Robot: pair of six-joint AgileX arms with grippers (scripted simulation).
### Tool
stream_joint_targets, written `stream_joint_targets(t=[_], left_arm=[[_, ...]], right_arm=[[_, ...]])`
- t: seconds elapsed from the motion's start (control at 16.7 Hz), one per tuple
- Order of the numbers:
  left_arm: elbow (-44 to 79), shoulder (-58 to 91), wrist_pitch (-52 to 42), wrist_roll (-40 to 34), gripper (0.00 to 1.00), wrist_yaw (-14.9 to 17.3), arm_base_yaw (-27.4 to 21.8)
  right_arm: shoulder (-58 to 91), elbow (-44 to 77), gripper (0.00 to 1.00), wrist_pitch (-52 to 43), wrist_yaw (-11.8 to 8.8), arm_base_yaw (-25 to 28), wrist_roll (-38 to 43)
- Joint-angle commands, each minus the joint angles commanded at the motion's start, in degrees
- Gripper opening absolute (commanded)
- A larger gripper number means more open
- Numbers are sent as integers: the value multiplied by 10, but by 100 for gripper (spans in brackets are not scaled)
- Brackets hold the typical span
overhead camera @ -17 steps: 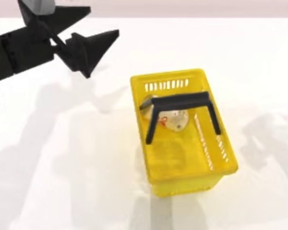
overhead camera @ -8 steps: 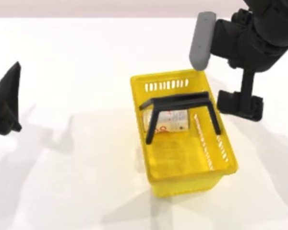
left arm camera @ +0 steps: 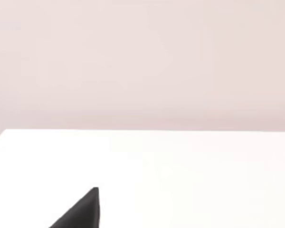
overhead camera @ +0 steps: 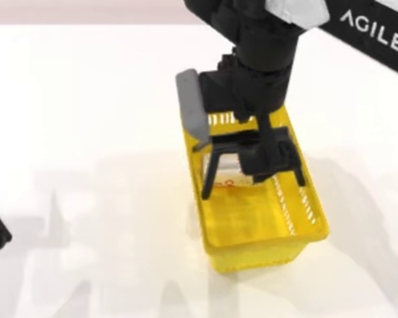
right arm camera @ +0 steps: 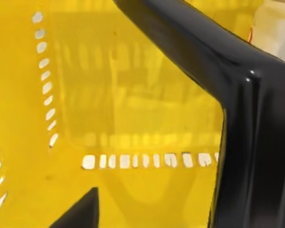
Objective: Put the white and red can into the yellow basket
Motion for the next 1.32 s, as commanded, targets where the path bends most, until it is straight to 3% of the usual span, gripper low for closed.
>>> stream_joint_targets(t=[0.96,1.32], left_arm=[[-12,-14,-9,2,100,-11,2],[-12,-14,-9,2,100,-11,2]], right_arm=[[2,-46,100,42,0,5,-7],[2,-46,55,42,0,5,-7]])
